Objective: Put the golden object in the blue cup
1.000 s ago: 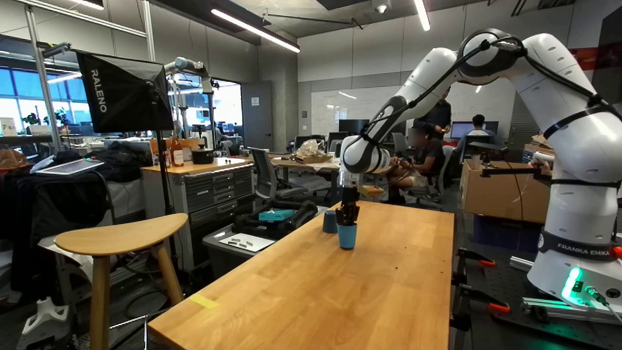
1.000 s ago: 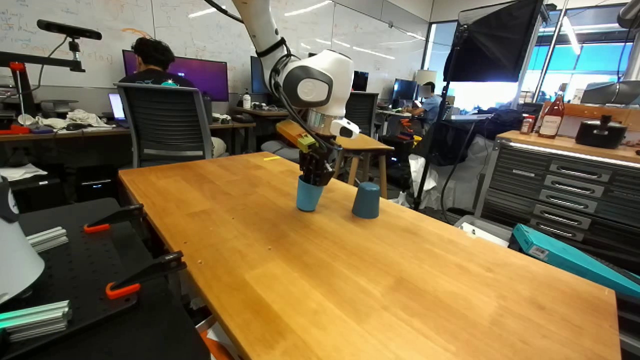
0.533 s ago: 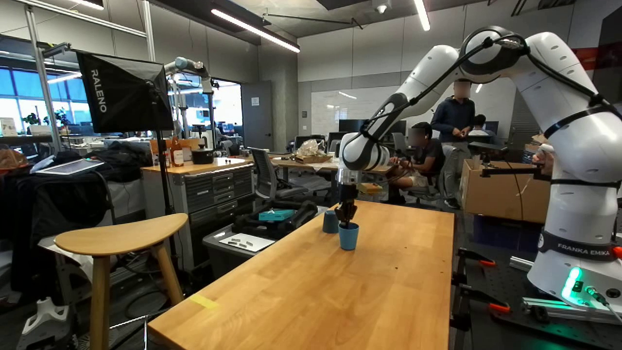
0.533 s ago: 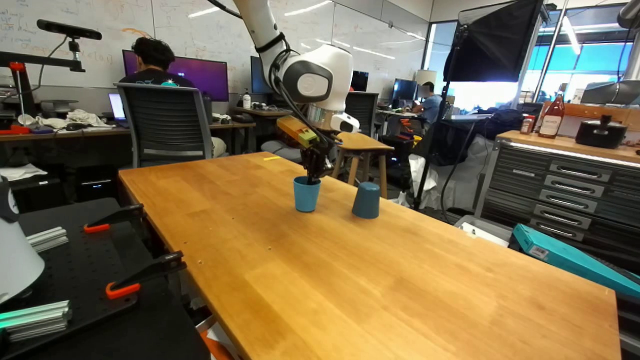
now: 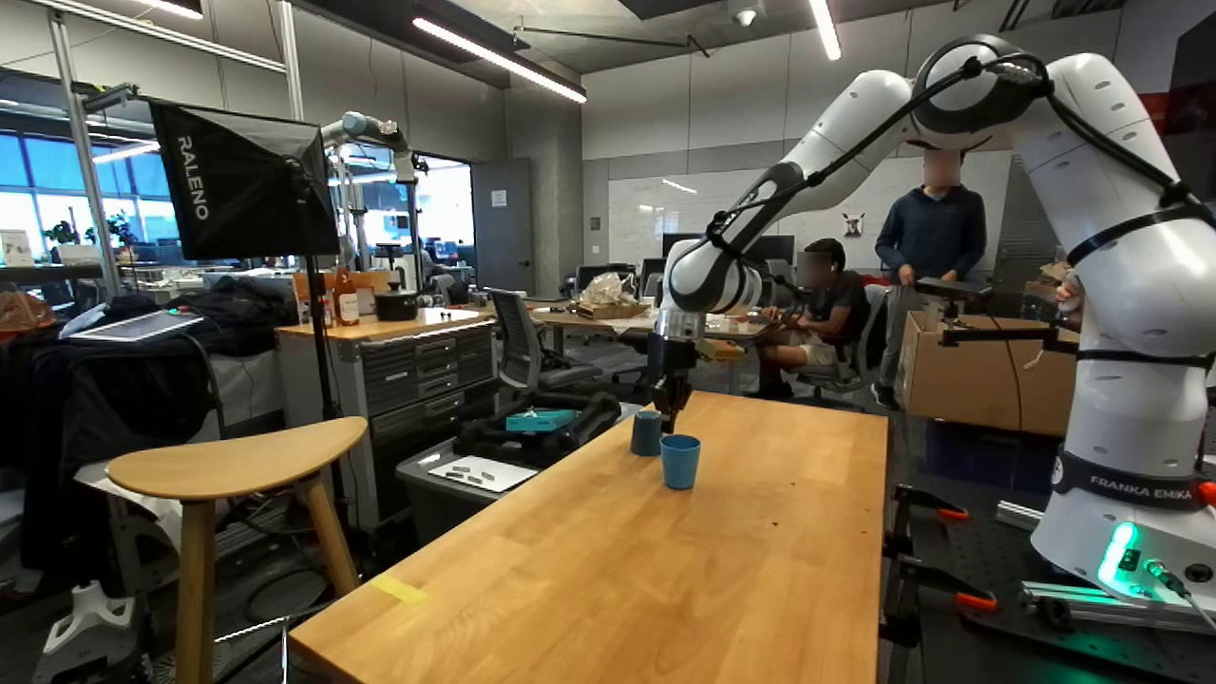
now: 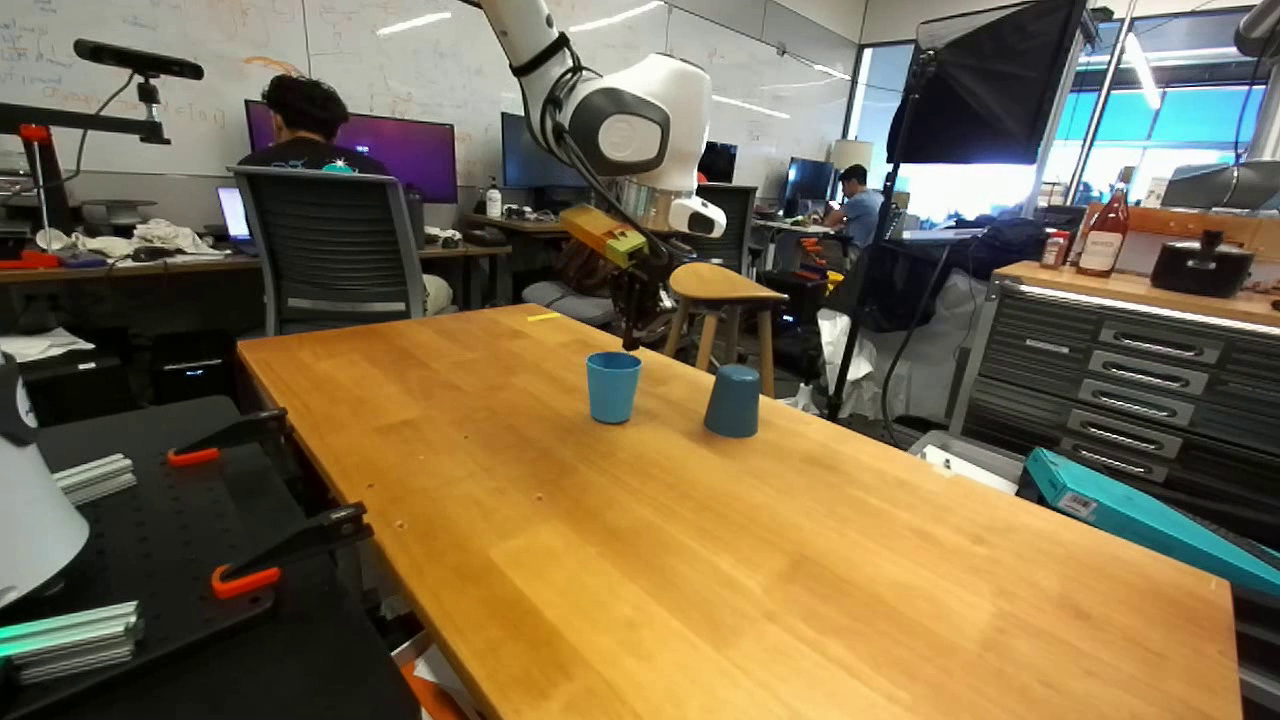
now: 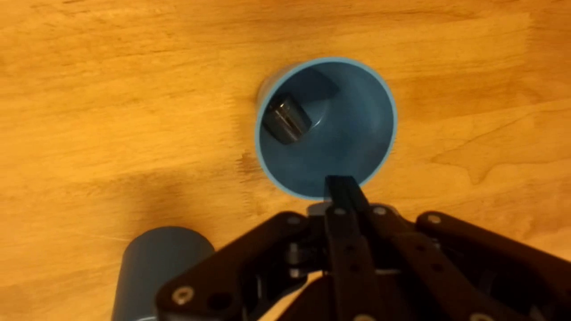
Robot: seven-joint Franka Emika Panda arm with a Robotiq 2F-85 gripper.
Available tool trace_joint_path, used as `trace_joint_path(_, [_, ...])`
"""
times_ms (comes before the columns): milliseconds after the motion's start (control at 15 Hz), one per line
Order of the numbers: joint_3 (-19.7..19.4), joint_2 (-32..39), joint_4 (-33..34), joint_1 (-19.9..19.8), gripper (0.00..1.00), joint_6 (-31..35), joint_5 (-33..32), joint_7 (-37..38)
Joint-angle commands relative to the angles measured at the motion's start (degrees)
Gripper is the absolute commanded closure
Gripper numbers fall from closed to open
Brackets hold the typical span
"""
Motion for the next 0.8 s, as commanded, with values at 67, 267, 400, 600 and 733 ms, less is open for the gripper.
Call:
trace_joint_path(67, [-0.4,-3.8,0.5,-1.7,0.96,-5.0,1.0,-3.1])
trace_joint_path(267, [-1.6,-6.3,0.9,-3.4,0.69,-12.8,0.7,-5.8])
trace_joint_path(400, [-2.5,-8.3,1.2,-4.7,0.62,-20.2,1.3,-8.6])
trace_joint_path(600, [-4.1,-7.5,1.4,-3.8,0.64,-22.5,0.6,-7.9])
trace_joint_path(733, [-4.9,-9.1,1.5,-4.5,0.48,-27.1,0.6,-9.2])
